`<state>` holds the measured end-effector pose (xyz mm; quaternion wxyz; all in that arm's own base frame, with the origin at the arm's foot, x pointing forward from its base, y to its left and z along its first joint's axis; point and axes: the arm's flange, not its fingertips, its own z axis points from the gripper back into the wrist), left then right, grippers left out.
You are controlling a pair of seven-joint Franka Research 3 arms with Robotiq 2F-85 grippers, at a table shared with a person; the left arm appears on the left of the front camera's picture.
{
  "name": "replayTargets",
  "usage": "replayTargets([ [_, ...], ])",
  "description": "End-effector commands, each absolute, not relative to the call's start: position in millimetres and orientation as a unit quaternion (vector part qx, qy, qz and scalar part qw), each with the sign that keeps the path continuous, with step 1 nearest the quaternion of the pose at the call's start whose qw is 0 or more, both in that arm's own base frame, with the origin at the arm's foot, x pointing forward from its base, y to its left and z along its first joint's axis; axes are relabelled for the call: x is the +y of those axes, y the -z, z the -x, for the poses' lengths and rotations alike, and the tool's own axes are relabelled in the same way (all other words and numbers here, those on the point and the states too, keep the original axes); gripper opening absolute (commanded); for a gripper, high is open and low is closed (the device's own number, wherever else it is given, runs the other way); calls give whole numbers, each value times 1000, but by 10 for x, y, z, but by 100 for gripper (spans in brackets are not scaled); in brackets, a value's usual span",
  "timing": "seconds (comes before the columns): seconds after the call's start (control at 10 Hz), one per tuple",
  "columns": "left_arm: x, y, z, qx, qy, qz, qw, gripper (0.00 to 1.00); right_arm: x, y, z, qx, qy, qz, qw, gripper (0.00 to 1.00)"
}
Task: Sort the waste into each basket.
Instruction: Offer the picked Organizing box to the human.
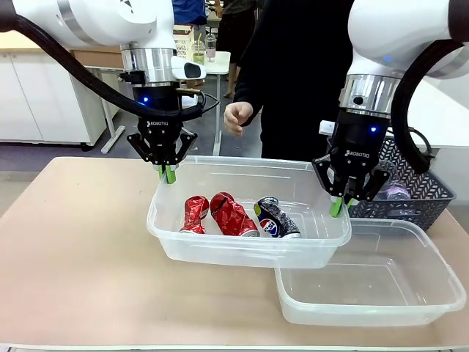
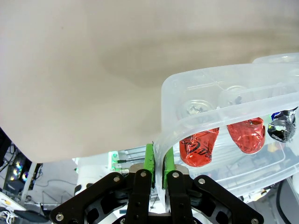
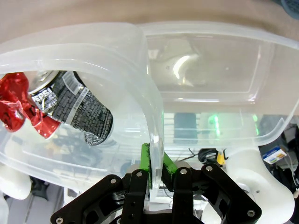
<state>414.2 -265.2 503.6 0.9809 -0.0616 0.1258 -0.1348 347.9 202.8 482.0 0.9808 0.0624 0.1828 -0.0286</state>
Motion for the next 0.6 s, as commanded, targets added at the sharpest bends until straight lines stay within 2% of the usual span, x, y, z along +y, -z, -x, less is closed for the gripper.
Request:
replayTargets([
  [0.0,-2626,-5055,-4105,122,137,59,981,10,2010,-4870,-3483,182,28,-65,981,7],
  [0.2,-2652,-5036,-4142,126,135,62,981,10,2028,-4820,-3479,183,29,-62,981,7],
  [0.3,-2727,-5093,-4340,107,164,105,975,10,2117,-4846,-3737,218,11,-81,972,7],
  [0.5,-2768,-5256,-4976,88,113,119,982,10,2391,-4952,-4370,229,-29,-62,971,7],
])
